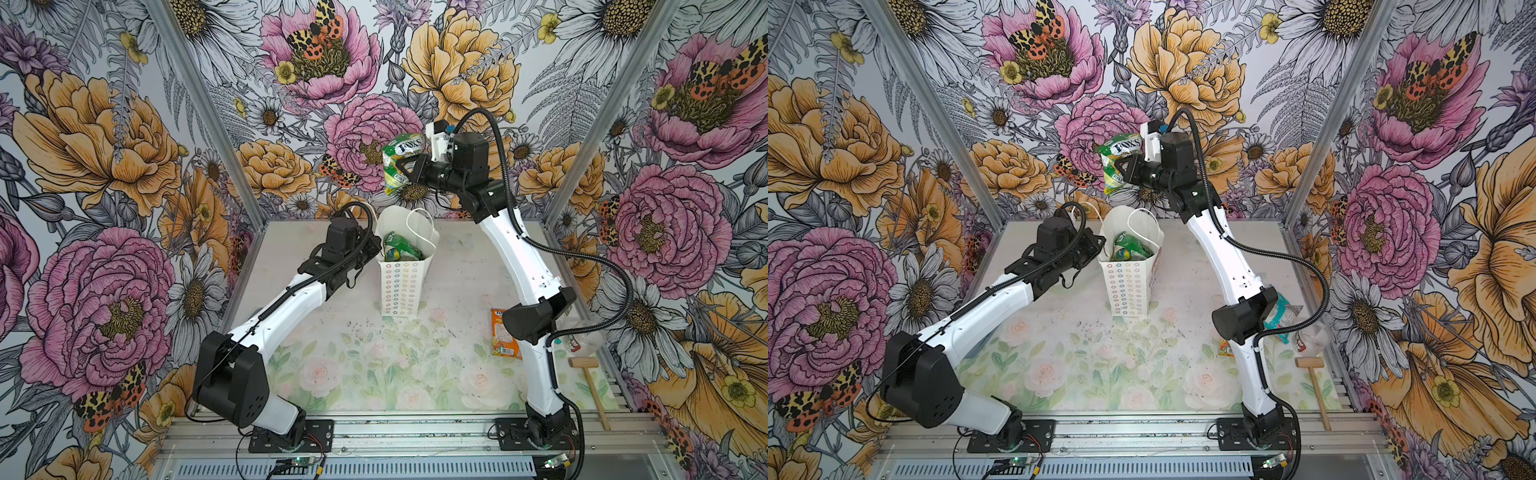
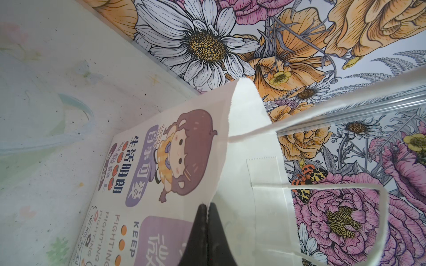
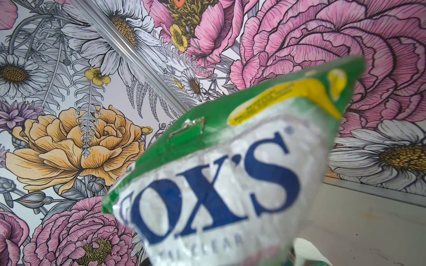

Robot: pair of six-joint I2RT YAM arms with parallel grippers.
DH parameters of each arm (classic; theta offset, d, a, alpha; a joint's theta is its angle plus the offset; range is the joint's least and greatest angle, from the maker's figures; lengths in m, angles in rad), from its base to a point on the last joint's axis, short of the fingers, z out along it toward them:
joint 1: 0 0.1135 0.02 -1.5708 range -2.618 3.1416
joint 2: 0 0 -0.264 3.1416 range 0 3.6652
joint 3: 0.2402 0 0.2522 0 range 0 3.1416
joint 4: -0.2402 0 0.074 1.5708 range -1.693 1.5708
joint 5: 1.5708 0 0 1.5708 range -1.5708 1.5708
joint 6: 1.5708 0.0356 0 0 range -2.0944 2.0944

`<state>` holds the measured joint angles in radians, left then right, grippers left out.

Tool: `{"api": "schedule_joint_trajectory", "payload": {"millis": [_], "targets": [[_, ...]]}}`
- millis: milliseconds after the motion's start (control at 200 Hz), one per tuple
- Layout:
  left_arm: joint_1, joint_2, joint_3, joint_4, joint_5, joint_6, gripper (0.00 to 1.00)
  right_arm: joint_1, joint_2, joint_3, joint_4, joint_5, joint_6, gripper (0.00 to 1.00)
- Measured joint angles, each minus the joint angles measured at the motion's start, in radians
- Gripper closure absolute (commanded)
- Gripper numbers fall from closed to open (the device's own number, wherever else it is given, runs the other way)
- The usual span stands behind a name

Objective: Place the snacks into the paper bag
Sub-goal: Place the snack in the paper bag.

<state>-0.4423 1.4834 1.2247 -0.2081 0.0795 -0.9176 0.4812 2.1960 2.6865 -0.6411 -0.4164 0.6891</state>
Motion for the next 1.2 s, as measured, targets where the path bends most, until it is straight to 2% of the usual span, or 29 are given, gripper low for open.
{"api": "schedule_joint_trajectory", "payload": {"millis": [210,761,1201], "targets": [[0.0,0.0,-0.002,0.004,0.0,0.0,1.0,0.023,0.023,-0.013,0.009,0.002,0.003,1.0],[0.0,-0.007,-0.013,0.015,0.0,0.0,1.0,0.033,0.002,-0.243,-0.04,0.113,-0.043,1.0],[0.0,-0.007,-0.013,0.015,0.0,-0.001,1.0,0.044,-0.075,-0.255,-0.186,0.197,-0.121,1.0]]}}
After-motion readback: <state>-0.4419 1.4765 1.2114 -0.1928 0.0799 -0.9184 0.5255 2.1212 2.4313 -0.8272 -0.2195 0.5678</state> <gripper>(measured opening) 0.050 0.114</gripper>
